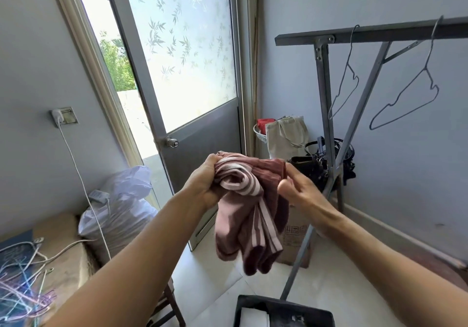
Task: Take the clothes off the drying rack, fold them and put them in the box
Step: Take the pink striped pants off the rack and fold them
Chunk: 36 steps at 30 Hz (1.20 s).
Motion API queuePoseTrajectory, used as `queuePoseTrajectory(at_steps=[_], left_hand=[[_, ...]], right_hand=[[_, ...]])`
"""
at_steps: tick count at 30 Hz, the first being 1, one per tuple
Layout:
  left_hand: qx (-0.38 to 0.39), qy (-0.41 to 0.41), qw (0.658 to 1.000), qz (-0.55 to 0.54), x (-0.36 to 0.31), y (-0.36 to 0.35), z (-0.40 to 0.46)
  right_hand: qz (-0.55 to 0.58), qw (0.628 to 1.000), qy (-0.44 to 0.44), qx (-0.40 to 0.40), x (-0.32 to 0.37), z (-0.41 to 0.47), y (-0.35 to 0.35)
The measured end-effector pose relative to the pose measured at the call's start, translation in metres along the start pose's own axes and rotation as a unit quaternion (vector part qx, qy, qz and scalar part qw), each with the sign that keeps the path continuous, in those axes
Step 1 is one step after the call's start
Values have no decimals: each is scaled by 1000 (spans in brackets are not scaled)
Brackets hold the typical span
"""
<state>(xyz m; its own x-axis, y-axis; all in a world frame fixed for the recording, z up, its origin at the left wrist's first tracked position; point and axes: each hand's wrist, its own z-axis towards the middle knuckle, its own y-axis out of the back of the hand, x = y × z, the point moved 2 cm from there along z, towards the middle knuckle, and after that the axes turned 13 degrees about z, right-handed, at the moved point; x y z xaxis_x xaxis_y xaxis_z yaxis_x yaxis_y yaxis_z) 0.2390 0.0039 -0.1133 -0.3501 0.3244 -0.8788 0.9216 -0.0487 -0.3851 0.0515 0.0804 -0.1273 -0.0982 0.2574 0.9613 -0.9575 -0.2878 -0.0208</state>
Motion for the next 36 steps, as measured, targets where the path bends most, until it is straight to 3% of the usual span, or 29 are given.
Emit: queuePoseTrajectory(at_steps=[5, 8, 10, 12, 16, 20, 24, 27, 30, 32, 34, 36], left_hand=[[16, 0, 996, -91, 2, -13, -1], [2, -11, 993, -117, 9, -23, -2], [-2, -41, 997, -61, 13, -24, -3], [37, -82, 994, 69, 14, -28, -14], [78, -160, 945, 275, 24, -38, -22], [-36, -219, 893, 393, 30, -34, -9], [-116, -272, 783, 548, 24, -23, -4], [-107, -293, 756, 575, 18, -21, -11], [-53, -321, 760, 563, 19, -40, -20], [-40, -329, 781, 529, 21, -54, -24], [-34, -304, 826, 473, 21, -63, -27], [20, -236, 887, 397, 20, -71, -34]], right_hand=[[-150, 987, 31, -41, -11, 3, -15], [-156, 981, 52, -102, -14, 11, -11], [-120, 983, 48, -130, -12, 15, -6], [-77, 987, 25, -140, -7, 18, -1], [-46, 992, -24, -113, -2, 25, 3], [-90, 988, -72, -104, -3, 33, 7], [-105, 978, -128, -127, -4, 36, 20], [-157, 964, -137, -164, -8, 39, 32], [-209, 956, -113, -172, -10, 41, 28], [-197, 965, -75, -155, -9, 44, 19], [-119, 981, -47, -149, -4, 44, 12], [-17, 987, -54, -152, 2, 39, 10]])
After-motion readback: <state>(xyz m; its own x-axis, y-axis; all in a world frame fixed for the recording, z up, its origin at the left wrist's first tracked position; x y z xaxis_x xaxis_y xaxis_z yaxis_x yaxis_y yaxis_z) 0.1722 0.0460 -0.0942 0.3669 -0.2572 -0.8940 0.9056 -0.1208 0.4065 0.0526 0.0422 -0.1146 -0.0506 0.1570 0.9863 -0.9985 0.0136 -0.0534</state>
